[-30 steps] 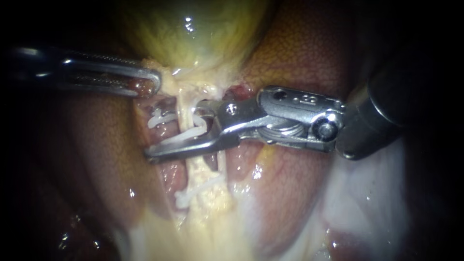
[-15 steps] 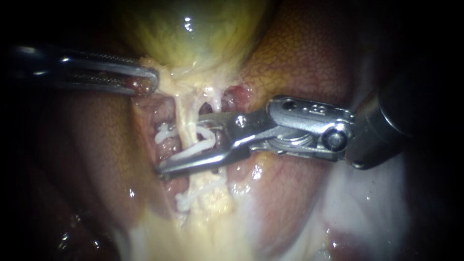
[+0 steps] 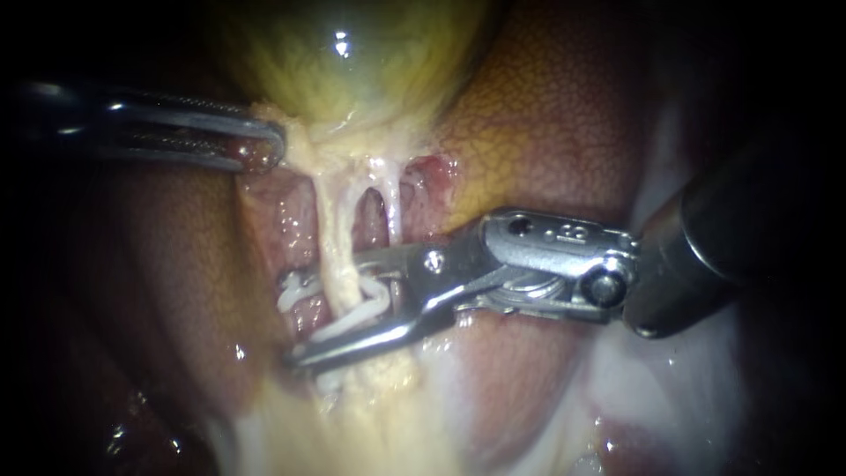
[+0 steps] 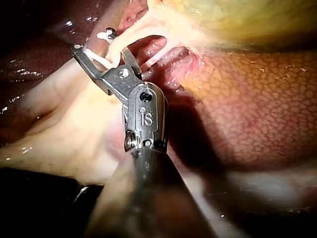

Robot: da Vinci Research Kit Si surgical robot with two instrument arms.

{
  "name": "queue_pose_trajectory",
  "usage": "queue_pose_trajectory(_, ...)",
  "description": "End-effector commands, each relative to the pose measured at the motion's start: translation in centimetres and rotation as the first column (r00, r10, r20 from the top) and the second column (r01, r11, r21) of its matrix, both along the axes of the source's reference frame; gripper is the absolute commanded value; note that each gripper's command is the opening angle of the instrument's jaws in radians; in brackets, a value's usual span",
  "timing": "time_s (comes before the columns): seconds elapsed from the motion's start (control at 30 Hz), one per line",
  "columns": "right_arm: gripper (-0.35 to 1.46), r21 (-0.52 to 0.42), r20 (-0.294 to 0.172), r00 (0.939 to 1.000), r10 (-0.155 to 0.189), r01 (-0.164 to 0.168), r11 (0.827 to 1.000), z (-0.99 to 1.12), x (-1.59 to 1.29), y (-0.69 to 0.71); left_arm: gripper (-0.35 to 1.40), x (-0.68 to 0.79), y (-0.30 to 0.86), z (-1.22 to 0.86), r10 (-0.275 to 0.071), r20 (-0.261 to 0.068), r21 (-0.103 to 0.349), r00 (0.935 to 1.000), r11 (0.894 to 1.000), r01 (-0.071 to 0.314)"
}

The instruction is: Clipping second clip left tube

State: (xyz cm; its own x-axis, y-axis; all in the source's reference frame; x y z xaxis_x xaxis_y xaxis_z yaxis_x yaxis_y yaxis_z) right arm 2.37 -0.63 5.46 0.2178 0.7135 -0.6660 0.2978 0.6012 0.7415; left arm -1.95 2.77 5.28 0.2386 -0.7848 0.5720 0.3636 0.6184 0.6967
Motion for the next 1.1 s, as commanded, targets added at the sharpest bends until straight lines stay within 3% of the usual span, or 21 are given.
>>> queue_pose_trajectory(0.03, 0.39, -0.001, -0.003, 1.0, -0.004, 0.004, 1.0, 0.0, 0.0, -0.01, -0.35, 0.01, 0.01, 0.01, -0.001, 0.0, 0.0, 1.0, 1.0, 0.001)
queue_pose_trajectory(0.43, 0.28, 0.014, -0.015, 0.9999, 0.002, -0.001, 1.0, 0.02, 0.01, -0.01, -0.35, 0.03, 0.01, 0.02, -0.003, -0.002, -0.001, 1.0, 1.0, 0.003)
queue_pose_trajectory(0.57, 0.19, 0.019, -0.009, 0.9999, 0.013, -0.013, 1.0, 0.02, 0.01, 0.01, -0.35, 0.03, 0.01, 0.02, -0.003, -0.002, -0.001, 1.0, 1.0, 0.003)
queue_pose_trajectory(0.9, -0.34, 0.062, 0.008, 0.9999, 0.01, -0.01, 0.998, 0.07, -0.01, 0.01, -0.35, 0.02, 0.01, 0.02, -0.003, -0.002, -0.001, 1.0, 1.0, 0.003)
queue_pose_trajectory(1.1, -0.35, 0.075, 0.015, 0.9999, 0.008, -0.009, 0.997, 0.12, 0.0, -0.01, -0.35, 0.02, 0.01, 0.02, -0.003, -0.003, -0.001, 1.0, 1.0, 0.003)
